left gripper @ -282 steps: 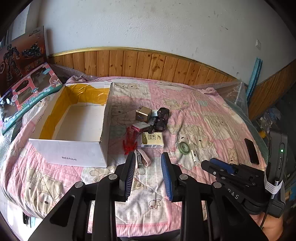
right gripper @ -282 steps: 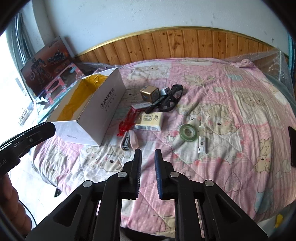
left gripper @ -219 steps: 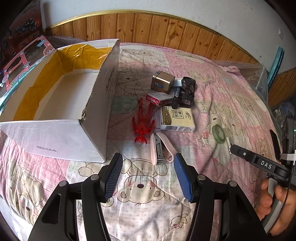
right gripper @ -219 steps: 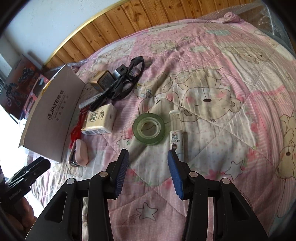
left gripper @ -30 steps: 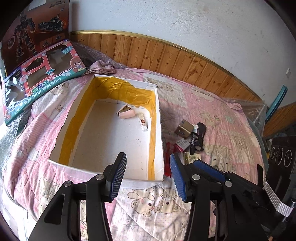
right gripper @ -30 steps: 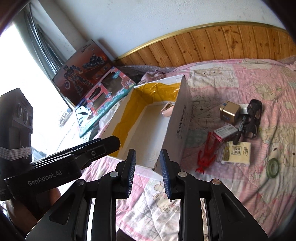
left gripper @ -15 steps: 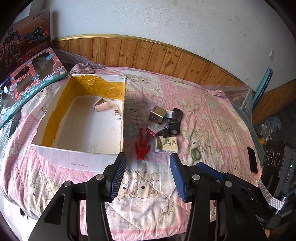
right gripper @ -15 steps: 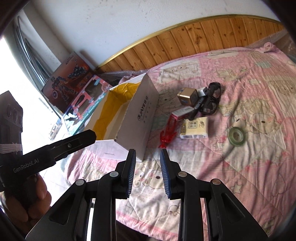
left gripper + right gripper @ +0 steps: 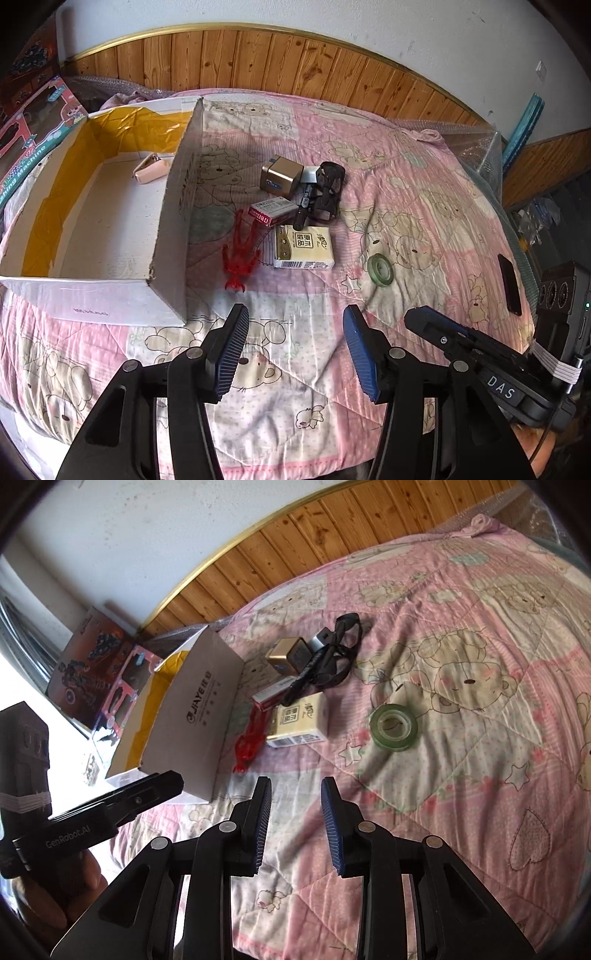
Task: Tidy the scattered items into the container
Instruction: 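Move both tools back toward the remaining items on the quilt, then grasp the gold tissue pack with the left tool while the right tool grasps the green tape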
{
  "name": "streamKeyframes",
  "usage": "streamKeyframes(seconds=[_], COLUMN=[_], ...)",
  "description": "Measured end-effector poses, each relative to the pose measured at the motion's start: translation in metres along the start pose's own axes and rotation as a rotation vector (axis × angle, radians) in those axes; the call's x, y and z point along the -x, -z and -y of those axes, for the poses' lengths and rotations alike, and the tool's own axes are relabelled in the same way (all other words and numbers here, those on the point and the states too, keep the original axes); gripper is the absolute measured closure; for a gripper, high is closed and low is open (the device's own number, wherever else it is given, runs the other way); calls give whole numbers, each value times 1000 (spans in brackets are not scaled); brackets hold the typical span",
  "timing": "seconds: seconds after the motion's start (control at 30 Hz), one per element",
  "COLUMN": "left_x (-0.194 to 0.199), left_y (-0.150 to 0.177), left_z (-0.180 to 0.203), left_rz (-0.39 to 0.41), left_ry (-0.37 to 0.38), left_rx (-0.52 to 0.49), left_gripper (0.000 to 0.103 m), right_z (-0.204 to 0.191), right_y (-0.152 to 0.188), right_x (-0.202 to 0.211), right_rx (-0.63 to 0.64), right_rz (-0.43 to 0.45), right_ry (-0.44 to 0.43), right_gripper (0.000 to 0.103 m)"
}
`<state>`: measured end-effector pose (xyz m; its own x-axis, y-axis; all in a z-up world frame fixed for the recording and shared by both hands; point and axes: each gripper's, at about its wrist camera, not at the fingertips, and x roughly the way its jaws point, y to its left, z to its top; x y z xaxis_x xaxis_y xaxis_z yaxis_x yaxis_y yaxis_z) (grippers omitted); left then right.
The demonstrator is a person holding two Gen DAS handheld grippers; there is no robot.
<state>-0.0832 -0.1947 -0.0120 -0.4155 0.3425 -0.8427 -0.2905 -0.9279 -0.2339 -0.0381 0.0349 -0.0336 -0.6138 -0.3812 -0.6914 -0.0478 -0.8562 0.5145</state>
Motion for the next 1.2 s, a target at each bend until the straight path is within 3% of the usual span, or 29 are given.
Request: streamKeyframes(seconds=[0.17,0.3,0.5,0.73,0.83,0.93,1.03,1.1,1.2], left_x=[-43,-75,-122,-157,-168,-174,-178,-176,-172], left_y=[-15,-29,-45,-56,-59,-60,-59,-55,-50], left_z=[2,10,13,8,8,16,22,24,24], left_rz=[-43,-64,-107,-135,-139,-126,-103,-83,-80], left_ry=[23,41,4,-7,1,-29,-65,-81,-68], left_rx=[12,2,-7,22,34,-7,-50,-71,-87], left_gripper=[47,41,40,31,25,22,22,28,30], right_z=[28,44,59,65,67,66,64,66,67], right_y=[-12,-27,-37,-45,-53,-55,-54,-53,-55], right_x=[-12,-24,-50,-80,-89,-99,-100,-97,-91], right_rx=[-41,-54,-46,-8,17,51,78,68,48], right_rz=[2,-3,-50,-79,-79,-101,-105,-103,-92], right_ry=[59,100,126,173,192,193,210,200,185], right_gripper=[72,72,69,65,57,56,66,78,85])
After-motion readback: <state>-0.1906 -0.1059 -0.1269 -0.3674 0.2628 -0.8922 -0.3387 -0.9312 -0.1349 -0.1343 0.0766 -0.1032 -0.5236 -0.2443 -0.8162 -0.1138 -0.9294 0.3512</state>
